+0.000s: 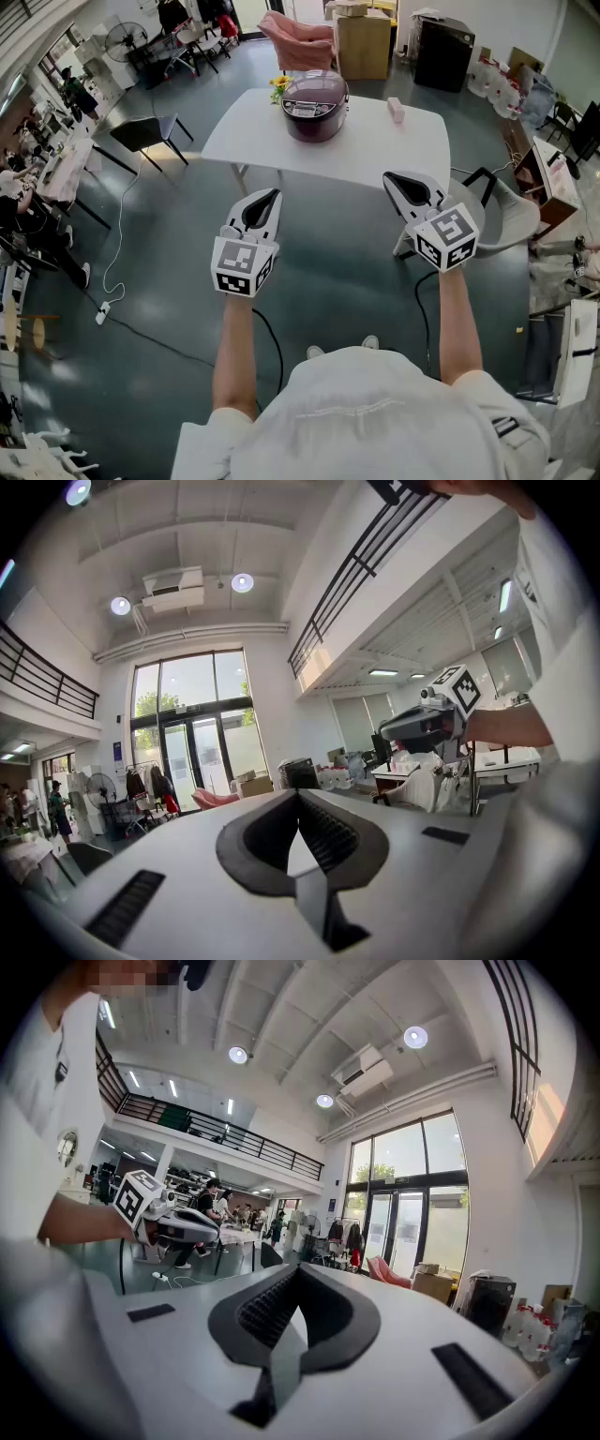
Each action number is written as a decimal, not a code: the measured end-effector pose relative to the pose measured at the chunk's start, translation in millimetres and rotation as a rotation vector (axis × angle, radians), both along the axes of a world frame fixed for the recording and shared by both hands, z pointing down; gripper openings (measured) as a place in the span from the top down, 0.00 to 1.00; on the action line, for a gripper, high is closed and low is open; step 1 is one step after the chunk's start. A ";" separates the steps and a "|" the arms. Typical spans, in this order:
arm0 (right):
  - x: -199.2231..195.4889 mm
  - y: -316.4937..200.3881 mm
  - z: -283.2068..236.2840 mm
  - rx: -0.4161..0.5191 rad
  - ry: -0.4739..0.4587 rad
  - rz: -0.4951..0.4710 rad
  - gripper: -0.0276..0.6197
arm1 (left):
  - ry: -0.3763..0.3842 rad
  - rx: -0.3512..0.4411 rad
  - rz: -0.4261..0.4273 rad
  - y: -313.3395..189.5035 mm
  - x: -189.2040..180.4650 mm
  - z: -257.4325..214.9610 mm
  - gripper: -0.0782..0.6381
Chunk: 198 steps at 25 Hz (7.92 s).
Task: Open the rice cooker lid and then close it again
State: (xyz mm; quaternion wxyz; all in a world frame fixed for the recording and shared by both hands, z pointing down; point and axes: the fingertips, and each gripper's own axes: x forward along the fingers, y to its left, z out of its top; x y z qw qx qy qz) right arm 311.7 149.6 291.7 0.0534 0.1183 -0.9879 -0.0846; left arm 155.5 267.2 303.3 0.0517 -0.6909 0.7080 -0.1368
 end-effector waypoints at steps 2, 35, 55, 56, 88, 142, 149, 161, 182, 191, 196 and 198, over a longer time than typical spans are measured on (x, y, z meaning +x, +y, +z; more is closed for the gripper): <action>-1.5 0.0 1.5 0.003 0.003 0.004 0.92 | 0.000 0.001 0.003 -0.3 -1.5 0.3 0.87; -53.6 52.5 8.3 -0.037 -0.011 0.048 0.63 | 0.000 0.009 0.012 57.3 -77.8 18.4 0.69; -135.0 -82.7 37.5 -0.048 0.006 0.028 0.60 | 0.062 -0.074 -0.022 -64.7 -147.1 52.8 0.71; -141.2 -99.1 39.1 -0.052 0.007 0.031 0.60 | 0.066 -0.078 -0.028 -79.2 -154.1 53.7 0.71; -255.3 -409.3 84.0 -0.157 0.046 0.050 0.61 | -0.010 -0.206 0.006 -395.1 -277.0 66.1 0.72; -276.6 -373.2 172.8 -0.416 0.105 0.501 0.61 | -0.315 -0.669 0.848 -466.4 -253.0 208.5 0.84; -276.2 -374.6 176.2 -0.419 0.112 0.499 0.61 | -0.330 -0.708 0.854 -466.1 -249.6 219.2 0.84; -276.9 -374.4 176.6 -0.418 0.123 0.489 0.61 | -0.252 -0.702 0.780 -468.3 -250.5 219.9 0.84; -277.5 -376.1 172.9 -0.401 0.137 0.442 0.61 | -0.277 -0.733 0.698 -469.2 -248.3 223.9 0.84; -282.2 -382.6 161.2 -0.372 0.131 0.415 0.61 | -0.318 -0.712 0.658 -468.2 -248.0 225.8 0.84; -281.3 -385.7 154.9 -0.357 0.127 0.401 0.61 | -0.312 -0.719 0.643 -470.7 -249.0 225.7 0.84; -282.6 -385.2 154.4 -0.351 0.128 0.394 0.61 | -0.313 -0.751 0.653 -469.5 -250.8 228.9 0.84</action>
